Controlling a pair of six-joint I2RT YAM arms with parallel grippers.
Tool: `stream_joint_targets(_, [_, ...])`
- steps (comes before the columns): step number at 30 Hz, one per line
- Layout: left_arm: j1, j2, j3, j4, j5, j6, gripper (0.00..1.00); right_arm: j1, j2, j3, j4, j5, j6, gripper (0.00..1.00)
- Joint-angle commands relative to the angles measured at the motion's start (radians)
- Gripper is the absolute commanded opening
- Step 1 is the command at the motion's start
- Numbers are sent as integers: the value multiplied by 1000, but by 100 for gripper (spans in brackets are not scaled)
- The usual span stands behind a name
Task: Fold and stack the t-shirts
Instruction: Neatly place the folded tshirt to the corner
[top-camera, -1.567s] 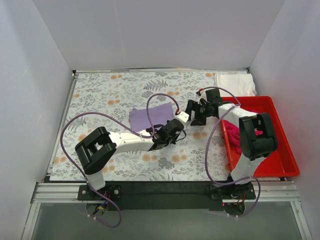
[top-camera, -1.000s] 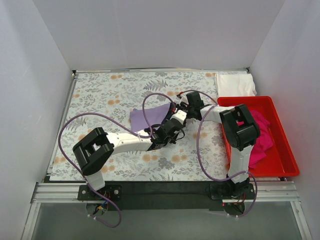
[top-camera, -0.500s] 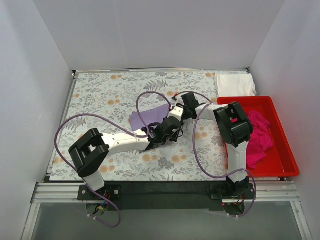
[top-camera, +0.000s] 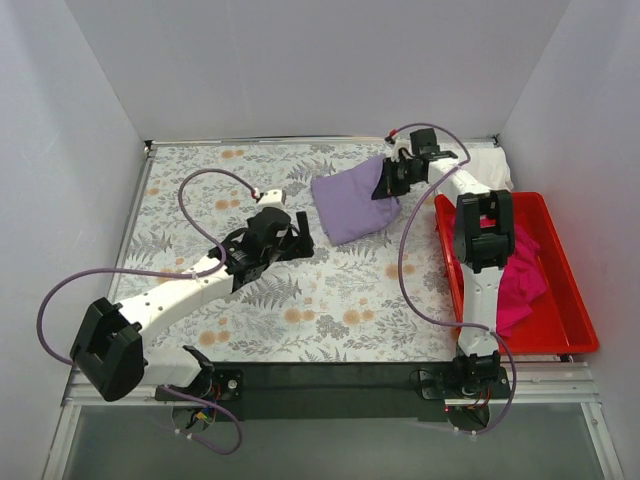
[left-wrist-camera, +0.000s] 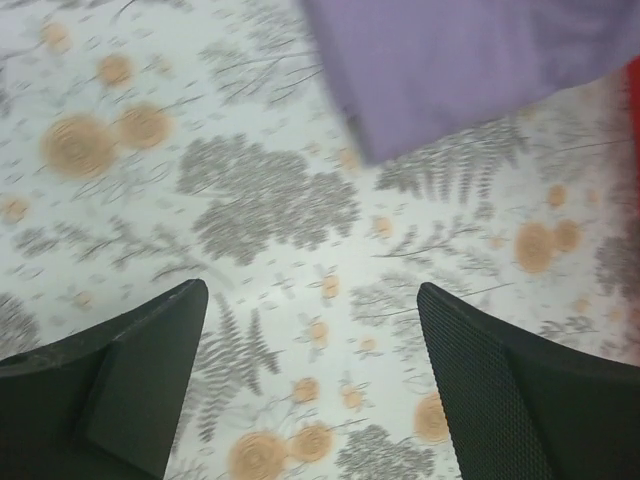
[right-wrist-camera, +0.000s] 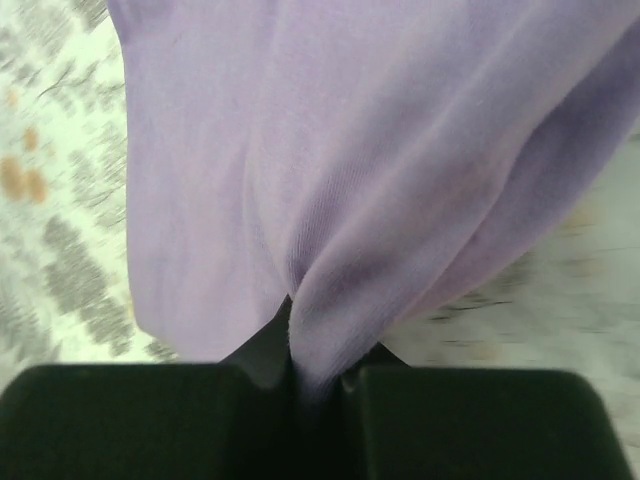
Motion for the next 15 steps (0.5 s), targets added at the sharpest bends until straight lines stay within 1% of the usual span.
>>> stream_joint_targets(1, [71,-71,-86,-150,14,-44,82,-50,49,216,-224,100,-217,1])
stream_joint_targets(2, [109,-97,-100,-171,37,-52,82,-71,56,242,-239,140,-253,1])
stream_joint_targets(3, [125,-111,-112,-180,46,-58,83,-82,63,270,-258,151,-270,1])
stream_joint_targets(4, [137,-124,-136,-186,55,-70,88,-93,71,311,-267,164,-287,1])
stream_joint_targets(5, [156,-130,-144,-197,60,-78,90,-114,72,331,-272,192,-302,1])
stream_joint_targets(8, [177,-136,-158,-219,75,-96,93,-141,68,368,-272,248,-367,1])
stream_joint_targets(13, [182,-84,-141,-251,98,-116,93,-151,50,408,-266,386,-497,1])
stream_joint_targets(15, [183,-70,-135,-259,111,-123,93,-159,49,435,-263,437,-523,1])
